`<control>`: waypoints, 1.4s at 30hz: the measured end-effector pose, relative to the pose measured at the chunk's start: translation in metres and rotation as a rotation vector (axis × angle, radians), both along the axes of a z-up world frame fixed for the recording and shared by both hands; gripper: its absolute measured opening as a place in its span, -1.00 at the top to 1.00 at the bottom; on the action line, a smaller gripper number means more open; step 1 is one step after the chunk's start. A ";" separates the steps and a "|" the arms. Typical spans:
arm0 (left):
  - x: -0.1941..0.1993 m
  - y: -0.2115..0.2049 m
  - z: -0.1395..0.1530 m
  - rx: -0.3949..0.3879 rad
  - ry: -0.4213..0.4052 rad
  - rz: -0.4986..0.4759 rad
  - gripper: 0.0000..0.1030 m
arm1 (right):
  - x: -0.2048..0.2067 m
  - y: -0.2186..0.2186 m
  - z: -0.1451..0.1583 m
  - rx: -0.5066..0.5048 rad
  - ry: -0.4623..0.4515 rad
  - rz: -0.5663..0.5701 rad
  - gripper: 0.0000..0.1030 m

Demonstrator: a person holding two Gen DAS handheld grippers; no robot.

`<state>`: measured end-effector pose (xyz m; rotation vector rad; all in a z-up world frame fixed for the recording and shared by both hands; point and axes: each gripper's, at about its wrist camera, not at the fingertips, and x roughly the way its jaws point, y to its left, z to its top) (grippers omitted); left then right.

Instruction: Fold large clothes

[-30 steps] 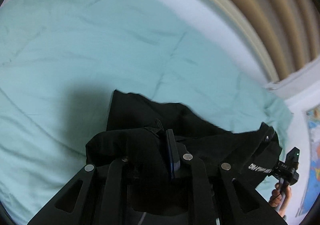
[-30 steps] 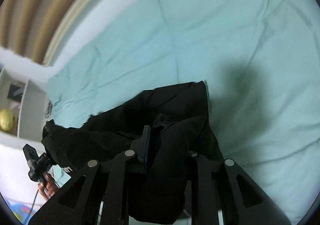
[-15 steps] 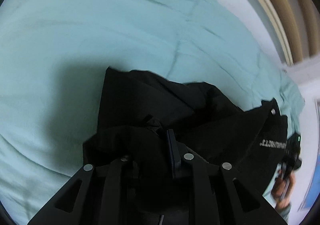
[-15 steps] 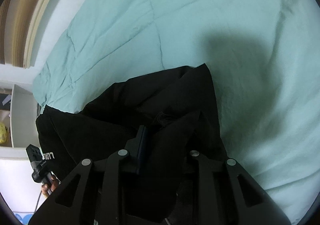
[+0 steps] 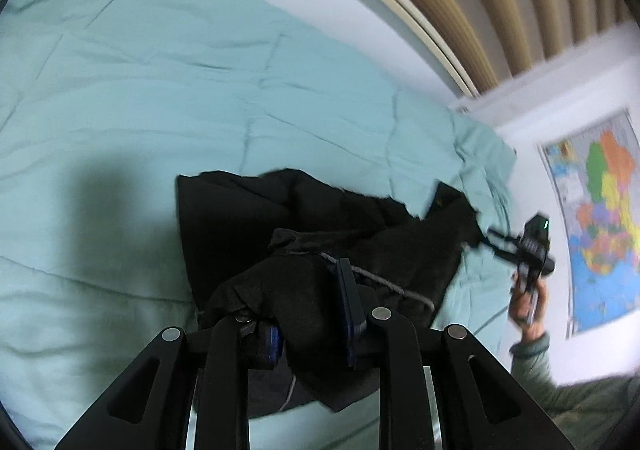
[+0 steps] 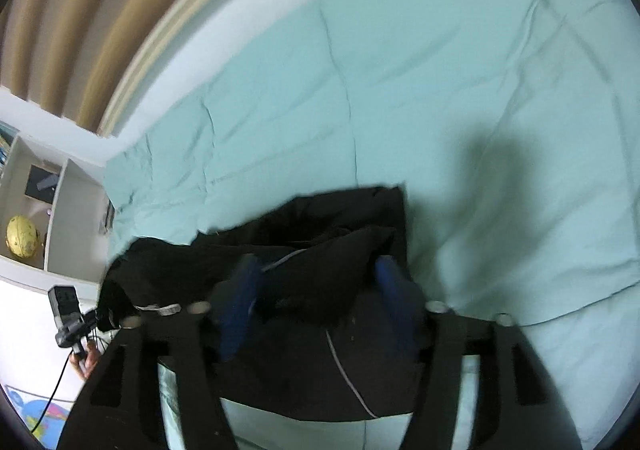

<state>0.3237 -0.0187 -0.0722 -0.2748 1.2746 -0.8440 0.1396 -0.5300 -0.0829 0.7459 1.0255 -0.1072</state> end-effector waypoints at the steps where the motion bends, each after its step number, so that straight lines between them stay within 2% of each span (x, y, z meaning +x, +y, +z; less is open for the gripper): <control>1: -0.006 -0.002 0.003 0.012 -0.007 -0.036 0.52 | -0.005 0.000 0.010 -0.031 -0.017 -0.013 -0.54; 3: -0.012 -0.005 0.005 0.051 -0.006 -0.087 0.50 | -0.012 0.003 0.025 -0.094 -0.032 -0.007 -0.57; 6: -0.018 -0.003 0.003 0.093 0.000 -0.085 0.50 | -0.013 0.014 0.029 -0.106 -0.037 0.021 -0.57; 9: -0.024 0.006 0.006 0.072 0.010 -0.097 0.50 | -0.008 0.034 0.021 -0.170 -0.012 0.061 -0.57; 12: -0.031 0.018 0.014 0.009 0.027 -0.145 0.50 | -0.001 0.052 0.008 -0.204 0.019 0.098 -0.57; 13: -0.034 0.022 0.020 0.020 0.012 -0.148 0.50 | 0.000 0.055 0.003 -0.210 0.023 0.110 -0.57; 14: -0.035 0.024 0.022 0.045 -0.005 -0.143 0.46 | 0.002 0.059 -0.001 -0.227 0.026 0.124 -0.57; 15: -0.036 0.026 0.024 0.082 -0.025 -0.135 0.21 | 0.002 0.061 -0.005 -0.254 0.027 0.134 -0.57; 17: -0.038 0.029 0.026 0.135 -0.061 -0.124 -0.13 | 0.008 0.064 -0.012 -0.304 0.029 0.149 -0.57; 21: -0.039 0.043 0.026 0.110 -0.073 -0.086 -0.19 | 0.021 0.064 -0.027 -0.351 0.043 0.167 -0.57; 24: -0.030 0.038 0.006 0.193 -0.089 -0.021 -0.29 | 0.033 0.064 -0.041 -0.368 0.051 0.190 -0.57; 28: 0.001 0.022 -0.038 0.236 -0.084 0.095 -0.29 | 0.051 0.056 -0.067 -0.409 0.069 0.211 -0.57; 30: 0.016 0.014 -0.059 0.283 -0.091 0.131 -0.29 | 0.056 0.046 -0.075 -0.386 0.063 0.206 -0.57; 32: 0.028 0.009 -0.077 0.297 -0.071 0.146 -0.29 | 0.061 0.034 -0.083 -0.357 0.047 0.205 -0.57; 39: 0.059 0.007 -0.115 0.264 0.031 0.152 -0.29 | 0.091 0.019 -0.108 -0.258 0.001 0.319 -0.57; 42: 0.066 0.009 -0.127 0.201 0.075 0.168 -0.28 | 0.110 0.020 -0.120 -0.214 -0.003 0.355 -0.57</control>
